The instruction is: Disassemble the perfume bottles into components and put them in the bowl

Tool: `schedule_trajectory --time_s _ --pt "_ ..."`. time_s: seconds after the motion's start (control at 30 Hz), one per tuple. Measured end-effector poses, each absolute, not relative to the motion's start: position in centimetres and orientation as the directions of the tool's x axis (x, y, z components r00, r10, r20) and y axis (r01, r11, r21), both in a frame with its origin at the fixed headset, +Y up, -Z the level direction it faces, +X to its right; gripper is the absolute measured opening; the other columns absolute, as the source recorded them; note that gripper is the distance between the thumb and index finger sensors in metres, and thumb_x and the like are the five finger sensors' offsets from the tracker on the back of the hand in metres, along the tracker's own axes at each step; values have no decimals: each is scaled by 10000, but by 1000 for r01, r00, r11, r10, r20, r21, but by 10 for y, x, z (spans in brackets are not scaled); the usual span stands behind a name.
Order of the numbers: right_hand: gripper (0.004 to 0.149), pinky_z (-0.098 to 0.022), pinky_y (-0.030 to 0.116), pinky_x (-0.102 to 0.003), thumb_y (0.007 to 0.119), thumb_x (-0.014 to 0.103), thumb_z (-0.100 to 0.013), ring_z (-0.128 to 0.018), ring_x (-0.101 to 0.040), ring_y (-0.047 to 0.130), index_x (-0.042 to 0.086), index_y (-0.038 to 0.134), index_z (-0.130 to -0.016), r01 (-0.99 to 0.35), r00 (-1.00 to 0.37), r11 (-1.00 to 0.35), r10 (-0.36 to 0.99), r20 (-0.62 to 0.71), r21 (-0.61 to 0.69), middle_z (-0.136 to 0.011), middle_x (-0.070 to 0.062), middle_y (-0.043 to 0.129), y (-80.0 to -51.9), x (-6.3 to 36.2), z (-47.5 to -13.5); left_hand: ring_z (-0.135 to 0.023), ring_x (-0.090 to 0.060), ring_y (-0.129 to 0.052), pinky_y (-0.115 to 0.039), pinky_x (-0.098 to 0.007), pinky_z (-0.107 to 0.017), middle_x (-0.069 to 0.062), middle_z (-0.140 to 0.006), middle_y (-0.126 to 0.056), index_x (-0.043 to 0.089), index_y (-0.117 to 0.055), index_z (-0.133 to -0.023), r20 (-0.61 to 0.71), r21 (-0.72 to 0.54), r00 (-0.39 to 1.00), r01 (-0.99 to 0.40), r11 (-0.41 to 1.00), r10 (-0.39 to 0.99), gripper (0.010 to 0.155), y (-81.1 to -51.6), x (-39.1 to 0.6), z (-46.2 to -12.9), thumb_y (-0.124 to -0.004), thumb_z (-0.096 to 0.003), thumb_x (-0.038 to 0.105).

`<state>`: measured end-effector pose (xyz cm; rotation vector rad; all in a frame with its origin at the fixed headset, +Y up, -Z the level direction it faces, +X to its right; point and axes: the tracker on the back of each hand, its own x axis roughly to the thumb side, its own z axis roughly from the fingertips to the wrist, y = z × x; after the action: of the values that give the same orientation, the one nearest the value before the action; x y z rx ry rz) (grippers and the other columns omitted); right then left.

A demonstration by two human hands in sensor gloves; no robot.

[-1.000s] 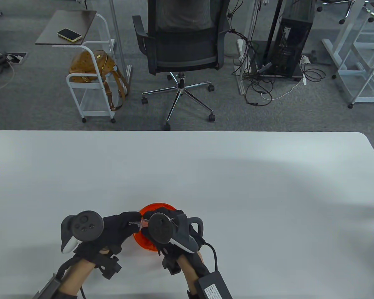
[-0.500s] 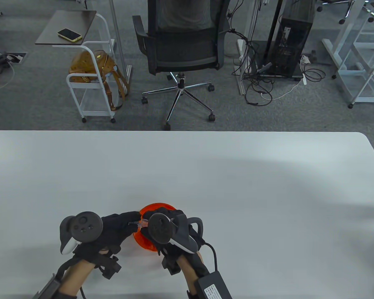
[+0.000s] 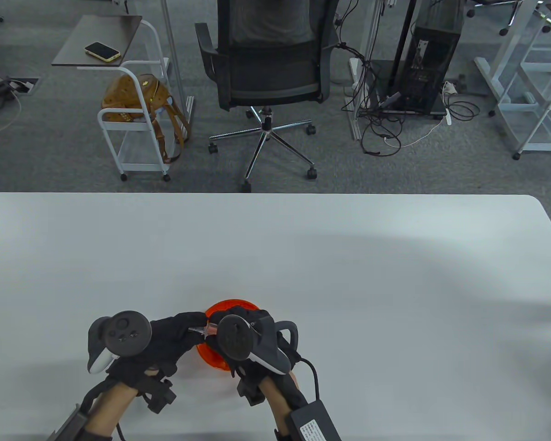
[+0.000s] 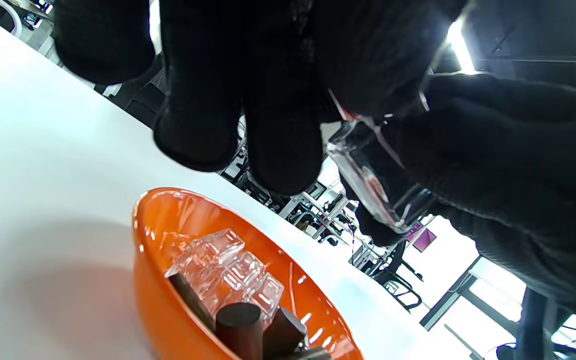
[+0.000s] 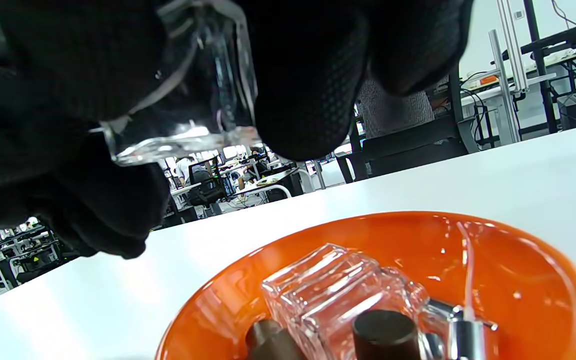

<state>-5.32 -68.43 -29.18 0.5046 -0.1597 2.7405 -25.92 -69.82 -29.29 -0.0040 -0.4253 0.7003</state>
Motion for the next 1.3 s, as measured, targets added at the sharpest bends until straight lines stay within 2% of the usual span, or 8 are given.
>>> schedule_trajectory --time_s 0.1,0.27,0.43,0.6,0.8,0.93,1.13,1.3 --pt "551 -629 780 -515 834 524 -313 -582 -92 1038 299 813 -815 -368 -873 -929 329 361 -42 -800 59 934 -684 -53 -292 -617 -320 -1092 -789 -566 -537 -84 -669 -1160 182 -951 -878 371 -99 691 -635 766 621 535 -698 -262 -293 -817 -430 441" --pt "552 -626 782 -515 832 524 -312 -575 -91 1040 297 811 -815 -352 -880 -934 310 361 -56 -796 58 936 -685 -55 -291 -660 -273 -1083 -794 -549 -554 -59 -728 -1131 216 -831 -939 389 -152 674 -626 765 628 507 -698 -259 -293 -861 -445 328" --pt "553 -627 781 -515 834 525 -311 -578 -93 1039 298 814 -815 -369 -869 -929 331 367 -35 -797 59 936 -684 -54 -291 -596 -314 -1100 -800 -558 -527 -86 -632 -1177 169 -963 -861 377 -98 692 -630 770 615 542 -696 -262 -291 -778 -437 451" --pt "552 -626 783 -514 831 527 -312 -574 -91 1040 296 813 -813 -361 -876 -931 318 363 -54 -795 58 937 -684 -55 -291 -658 -282 -1077 -791 -554 -553 -71 -730 -1128 196 -813 -952 387 -165 662 -635 754 642 528 -696 -259 -293 -854 -446 344" --pt "553 -627 780 -516 834 526 -311 -579 -95 1039 298 815 -814 -357 -874 -933 318 366 -41 -797 59 937 -684 -55 -291 -589 -319 -1099 -802 -562 -522 -97 -634 -1175 153 -957 -863 374 -119 687 -631 767 623 551 -698 -261 -292 -774 -440 454" --pt "551 -626 782 -515 832 527 -311 -573 -91 1041 296 817 -811 -354 -876 -934 313 368 -48 -792 59 939 -683 -56 -291 -657 -293 -1074 -785 -563 -554 -80 -734 -1125 174 -811 -963 372 -196 656 -636 746 657 552 -698 -260 -294 -848 -445 361" --pt "552 -628 780 -516 832 527 -311 -576 -94 1040 297 816 -813 -368 -869 -929 331 368 -32 -795 58 938 -683 -54 -291 -545 -305 -1121 -821 -554 -503 -79 -569 -1199 169 -992 -831 375 -85 682 -649 756 628 535 -696 -262 -292 -817 -423 468" --pt "551 -627 782 -514 829 529 -312 -573 -90 1041 297 814 -811 -353 -876 -935 312 368 -46 -792 60 939 -683 -55 -290 -632 -287 -1085 -794 -559 -547 -85 -691 -1146 180 -831 -946 377 -194 640 -652 733 669 542 -697 -260 -294 -858 -437 365"
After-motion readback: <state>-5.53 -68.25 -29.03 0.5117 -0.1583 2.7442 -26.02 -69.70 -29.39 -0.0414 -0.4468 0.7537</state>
